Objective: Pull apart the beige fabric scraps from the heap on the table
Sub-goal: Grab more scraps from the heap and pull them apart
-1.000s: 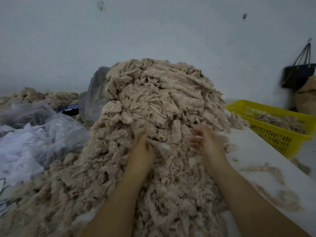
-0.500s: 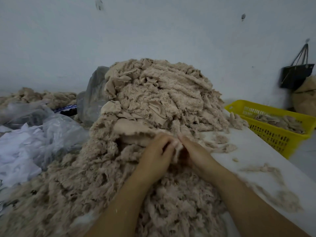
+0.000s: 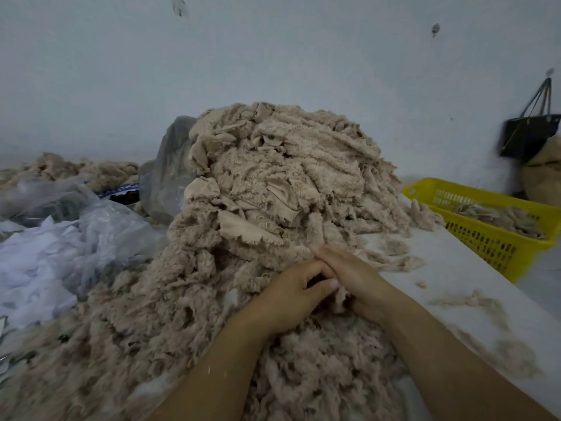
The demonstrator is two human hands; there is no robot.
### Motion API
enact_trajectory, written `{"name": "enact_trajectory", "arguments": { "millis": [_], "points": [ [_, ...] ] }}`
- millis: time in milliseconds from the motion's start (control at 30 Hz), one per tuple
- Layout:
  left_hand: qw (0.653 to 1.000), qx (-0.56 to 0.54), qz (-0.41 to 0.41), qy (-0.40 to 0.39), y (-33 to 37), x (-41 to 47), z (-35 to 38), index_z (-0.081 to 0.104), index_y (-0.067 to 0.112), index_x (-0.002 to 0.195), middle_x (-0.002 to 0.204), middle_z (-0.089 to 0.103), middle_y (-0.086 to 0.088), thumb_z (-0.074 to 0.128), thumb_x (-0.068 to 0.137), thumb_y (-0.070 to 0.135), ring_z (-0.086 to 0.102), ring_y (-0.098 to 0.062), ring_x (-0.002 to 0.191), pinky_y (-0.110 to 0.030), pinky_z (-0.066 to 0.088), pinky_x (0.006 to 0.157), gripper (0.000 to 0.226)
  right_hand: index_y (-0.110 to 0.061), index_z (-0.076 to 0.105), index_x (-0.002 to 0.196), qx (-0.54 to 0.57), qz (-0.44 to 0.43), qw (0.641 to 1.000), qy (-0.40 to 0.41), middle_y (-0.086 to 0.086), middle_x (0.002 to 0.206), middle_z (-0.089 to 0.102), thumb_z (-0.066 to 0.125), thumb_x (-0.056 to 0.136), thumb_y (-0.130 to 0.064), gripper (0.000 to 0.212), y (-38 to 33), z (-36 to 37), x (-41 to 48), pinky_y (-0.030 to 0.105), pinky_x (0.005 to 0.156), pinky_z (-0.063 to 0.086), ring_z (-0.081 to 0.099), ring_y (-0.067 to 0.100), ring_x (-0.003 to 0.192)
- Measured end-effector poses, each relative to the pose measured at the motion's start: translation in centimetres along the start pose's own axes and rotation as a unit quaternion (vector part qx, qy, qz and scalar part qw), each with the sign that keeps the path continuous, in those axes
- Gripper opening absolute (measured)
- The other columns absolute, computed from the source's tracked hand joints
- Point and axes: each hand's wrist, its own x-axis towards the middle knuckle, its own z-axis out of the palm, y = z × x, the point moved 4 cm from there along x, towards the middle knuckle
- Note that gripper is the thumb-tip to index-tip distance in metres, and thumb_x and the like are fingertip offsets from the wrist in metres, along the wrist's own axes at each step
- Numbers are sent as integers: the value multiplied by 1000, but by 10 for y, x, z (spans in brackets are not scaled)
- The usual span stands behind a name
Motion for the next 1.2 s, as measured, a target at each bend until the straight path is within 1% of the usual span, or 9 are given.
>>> {"name": "enact_trajectory", "arguments": {
  "millis": [200,333,467,600,667,767,933,1067,1200],
  "points": [
    [998,35,-32,-40,-7,0,5,62,35,76,69,59,28,56,100,29,50,9,59,-6,37,55,26,-27,65,84,-139,-73,987,11,-8,74,61,53,102,-26,23,-4,-1,-2,23,67,44,57,7,70],
    [971,-91,-130,177,-12,0,-23,74,34,80,76,73,10,52,97,53,64,2,67,-20,49,67,34,-39,51,84,-294,-241,921,88,-15,97,47,44,105,-23,27,-25,2,-8,9,79,34,47,-8,90],
    [832,-460,-195,243,-33,3,-41,65,12,126,120,70,-7,53,92,62,66,-22,112,-43,49,102,62,-39,52,94,-408,-269,872,-26,-22,105,41,38,101,-42,16,-18,16,-9,14,91,31,39,-5,106],
    [662,-669,-131,311,-46,-5,-62,66,9,98,82,67,-3,57,99,23,64,-13,72,-27,57,77,16,-41,47,96,-509,-251,816,-104,-24,100,35,37,106,-39,14,-3,21,-5,16,81,29,30,-2,96],
    [626,-697,-113,330,-48,-7,-68,68,11,99,81,66,0,53,102,24,61,-10,71,-27,55,81,20,-40,42,88,-536,-236,807,-73,-22,94,31,35,107,-37,20,-1,14,-2,25,79,29,30,7,94],
    [690,-653,-109,294,-37,-4,-66,68,10,100,81,66,-1,45,106,26,58,-8,64,-24,54,66,29,-33,37,74,-518,-207,830,-7,-15,88,32,32,106,-38,33,-3,6,2,30,81,30,35,14,91],
    [925,-351,-90,115,-7,1,-18,80,18,94,93,77,-4,53,100,34,73,-13,82,-22,57,70,32,-26,58,81,-280,-195,935,97,-3,92,56,26,89,-68,52,-15,-1,-6,23,77,41,56,9,90],
    [914,-366,-88,150,-6,3,-18,74,19,116,118,73,-3,57,96,43,67,-14,115,-33,49,104,36,-35,65,94,-222,-173,959,30,-17,98,60,32,83,-79,56,-14,6,-12,4,75,39,54,-15,90],
    [913,-362,-126,143,-13,0,-16,78,16,104,106,74,-11,62,84,59,68,-19,109,-32,50,99,49,-42,55,65,-202,-206,957,11,-23,66,54,51,97,-49,33,-19,19,-11,8,55,36,49,-10,59]
  ]
}}
